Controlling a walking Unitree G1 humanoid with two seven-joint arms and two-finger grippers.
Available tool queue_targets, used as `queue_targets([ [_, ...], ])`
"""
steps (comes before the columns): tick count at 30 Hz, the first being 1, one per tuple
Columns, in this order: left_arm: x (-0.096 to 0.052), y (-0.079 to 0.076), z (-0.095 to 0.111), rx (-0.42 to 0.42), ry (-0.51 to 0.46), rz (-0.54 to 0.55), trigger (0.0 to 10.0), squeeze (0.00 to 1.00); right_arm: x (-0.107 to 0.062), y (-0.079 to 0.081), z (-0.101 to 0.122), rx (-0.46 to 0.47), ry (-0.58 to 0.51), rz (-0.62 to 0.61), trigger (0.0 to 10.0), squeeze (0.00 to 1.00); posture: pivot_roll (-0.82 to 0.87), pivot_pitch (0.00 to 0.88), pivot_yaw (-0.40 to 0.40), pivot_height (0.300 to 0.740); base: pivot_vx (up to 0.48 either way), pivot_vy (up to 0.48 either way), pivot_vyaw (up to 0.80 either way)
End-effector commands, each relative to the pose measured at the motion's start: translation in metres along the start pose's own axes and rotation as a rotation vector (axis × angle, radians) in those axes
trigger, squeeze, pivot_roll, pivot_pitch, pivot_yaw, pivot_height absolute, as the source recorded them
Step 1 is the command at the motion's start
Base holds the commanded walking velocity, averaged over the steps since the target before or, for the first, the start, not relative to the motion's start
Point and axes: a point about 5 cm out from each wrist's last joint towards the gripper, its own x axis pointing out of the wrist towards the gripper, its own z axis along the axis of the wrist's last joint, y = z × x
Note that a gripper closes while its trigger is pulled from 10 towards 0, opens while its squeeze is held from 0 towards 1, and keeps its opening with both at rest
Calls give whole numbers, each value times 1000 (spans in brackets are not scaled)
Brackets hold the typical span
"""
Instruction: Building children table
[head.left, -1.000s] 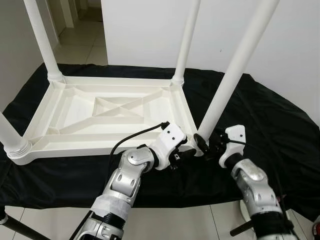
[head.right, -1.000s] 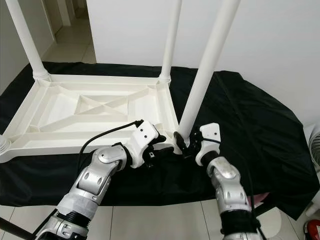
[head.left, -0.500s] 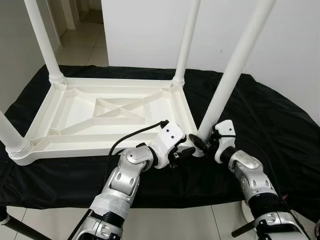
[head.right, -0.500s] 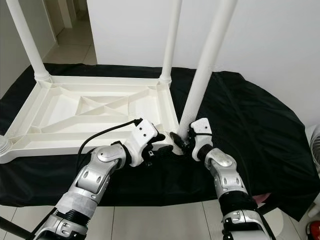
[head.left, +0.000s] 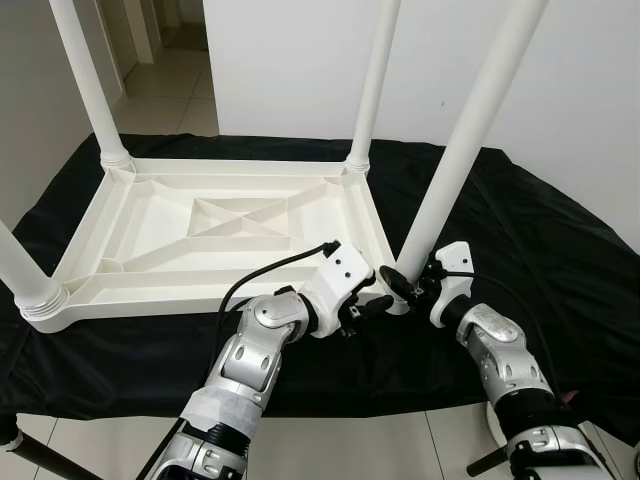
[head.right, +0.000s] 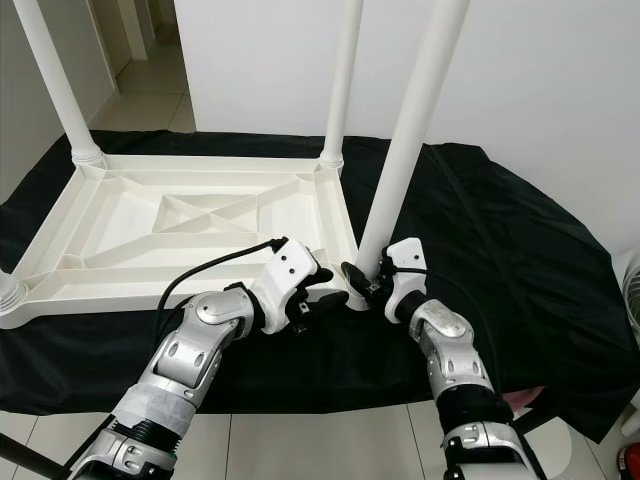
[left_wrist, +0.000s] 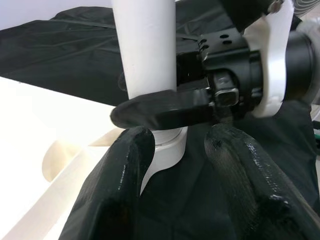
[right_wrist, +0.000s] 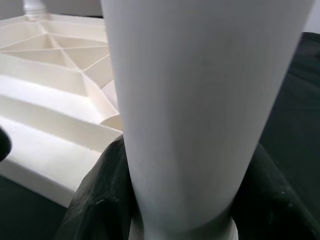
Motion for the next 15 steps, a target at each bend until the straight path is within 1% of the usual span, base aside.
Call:
queue_targets([
  [1, 3, 4, 0, -10, 3, 102, 10000, 0, -5, -1, -15, 27, 70, -77, 10000, 0, 29, 11, -25, 740, 0, 0, 0],
  [3, 3, 4, 0, -12, 4, 100, 10000, 0, -3, 1, -17, 52, 72, -155, 10000, 0, 29, 11, -25, 740, 0, 0, 0],
  [4, 3, 4, 0, -12, 4, 100, 10000, 0, -3, 1, -17, 52, 72, -155, 10000, 0, 29, 11, -25, 740, 0, 0, 0],
  [5, 3, 3, 0, -13, 5, 99, 10000, 0, -1, 4, -17, 78, 68, -206, 10000, 0, 25, 19, -24, 740, 0, 0, 0],
  [6, 3, 3, 0, -15, 5, 99, 10000, 0, 1, 9, -17, 111, 62, -256, 10000, 0, 23, 22, -25, 740, 0, 0, 0],
  [8, 3, 3, 0, -17, 5, 99, 10000, 0, 5, 20, -14, 212, 17, -354, 10000, 0, 23, 28, -28, 740, 0, 0, 0],
  [10, 3, 3, 0, -17, 5, 99, 10000, 0, 5, 20, -14, 212, 17, -354, 10000, 0, 23, 28, -28, 740, 0, 0, 0],
  [11, 3, 3, 0, -17, 5, 99, 10000, 0, 6, 24, -12, 240, 2, -393, 10000, 0, 23, 29, -28, 740, 0, 0, 0],
  [12, 3, 3, 0, -17, 5, 99, 10000, 0, 6, 24, -12, 240, 2, -393, 10000, 0, 23, 29, -28, 740, 0, 0, 0],
  [14, 3, 2, -1, -21, 6, 99, 10000, 0, 6, 32, -9, 257, -15, -497, 10000, 0, 21, 30, -27, 740, 0, 0, 0],
  [15, 3, 2, -1, -21, 6, 99, 10000, 0, 6, 32, -9, 257, -15, -497, 10000, 0, 21, 30, -27, 740, 0, 0, 0],
])
